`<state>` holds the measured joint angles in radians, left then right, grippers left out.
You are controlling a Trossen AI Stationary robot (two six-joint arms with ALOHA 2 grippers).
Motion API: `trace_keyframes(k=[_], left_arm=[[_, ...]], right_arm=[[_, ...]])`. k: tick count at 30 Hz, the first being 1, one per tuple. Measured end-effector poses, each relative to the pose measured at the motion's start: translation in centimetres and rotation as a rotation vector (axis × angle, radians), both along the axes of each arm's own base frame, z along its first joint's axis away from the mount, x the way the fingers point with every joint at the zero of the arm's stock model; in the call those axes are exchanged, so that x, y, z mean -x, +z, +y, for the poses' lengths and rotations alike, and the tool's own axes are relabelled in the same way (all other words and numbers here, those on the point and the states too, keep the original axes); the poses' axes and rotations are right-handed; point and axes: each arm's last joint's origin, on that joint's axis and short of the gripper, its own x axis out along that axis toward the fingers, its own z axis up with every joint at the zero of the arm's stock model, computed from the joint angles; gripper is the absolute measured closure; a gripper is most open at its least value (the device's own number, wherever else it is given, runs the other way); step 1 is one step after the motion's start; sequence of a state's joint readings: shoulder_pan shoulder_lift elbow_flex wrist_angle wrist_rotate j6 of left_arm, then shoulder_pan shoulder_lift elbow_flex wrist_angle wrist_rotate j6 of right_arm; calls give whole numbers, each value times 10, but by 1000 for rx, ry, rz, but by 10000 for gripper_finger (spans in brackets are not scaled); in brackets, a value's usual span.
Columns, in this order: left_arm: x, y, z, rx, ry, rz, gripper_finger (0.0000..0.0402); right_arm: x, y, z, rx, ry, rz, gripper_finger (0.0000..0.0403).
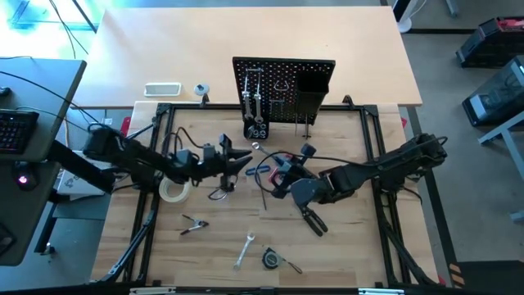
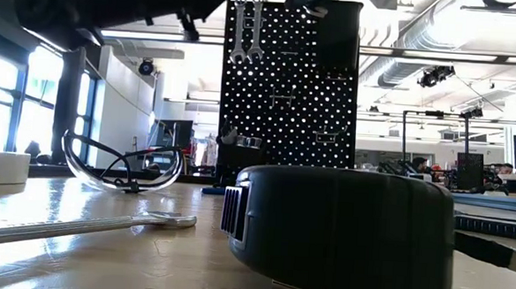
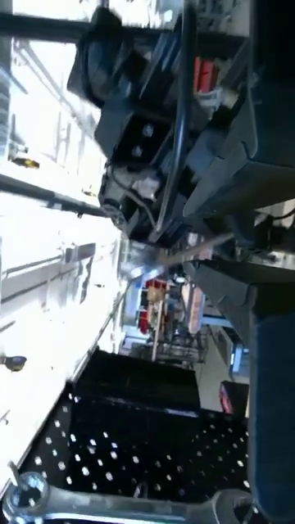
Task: Hang tools onto peg board
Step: Hang the top wrench onto the peg board
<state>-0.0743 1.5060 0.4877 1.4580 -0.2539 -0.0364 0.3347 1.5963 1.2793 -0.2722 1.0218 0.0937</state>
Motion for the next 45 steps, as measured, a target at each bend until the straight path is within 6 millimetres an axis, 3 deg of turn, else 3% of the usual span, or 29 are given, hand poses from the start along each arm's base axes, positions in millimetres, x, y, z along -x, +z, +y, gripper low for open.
trace_keyframes(k=[7, 13, 27, 31, 38, 45], left_arm=[[-17, 2, -1, 29, 6, -16, 294], [-20, 5, 0, 71, 21, -27, 279], [-39, 10, -3, 94, -17, -13, 279], [-40, 8, -3, 106, -26, -7, 305], [-40, 8, -3, 96, -38, -4, 390], [-40, 8, -3, 99, -30, -5, 379]], right_arm=[[1, 0, 2, 0, 6, 0, 369], [1, 0, 2, 9, 3, 5, 369], [-11, -7, 7, 30, 35, -1, 369], [-8, -8, 10, 57, 3, 2, 369], [-6, -6, 15, 102, -30, -3, 363], [-7, -6, 16, 87, -16, -13, 367]])
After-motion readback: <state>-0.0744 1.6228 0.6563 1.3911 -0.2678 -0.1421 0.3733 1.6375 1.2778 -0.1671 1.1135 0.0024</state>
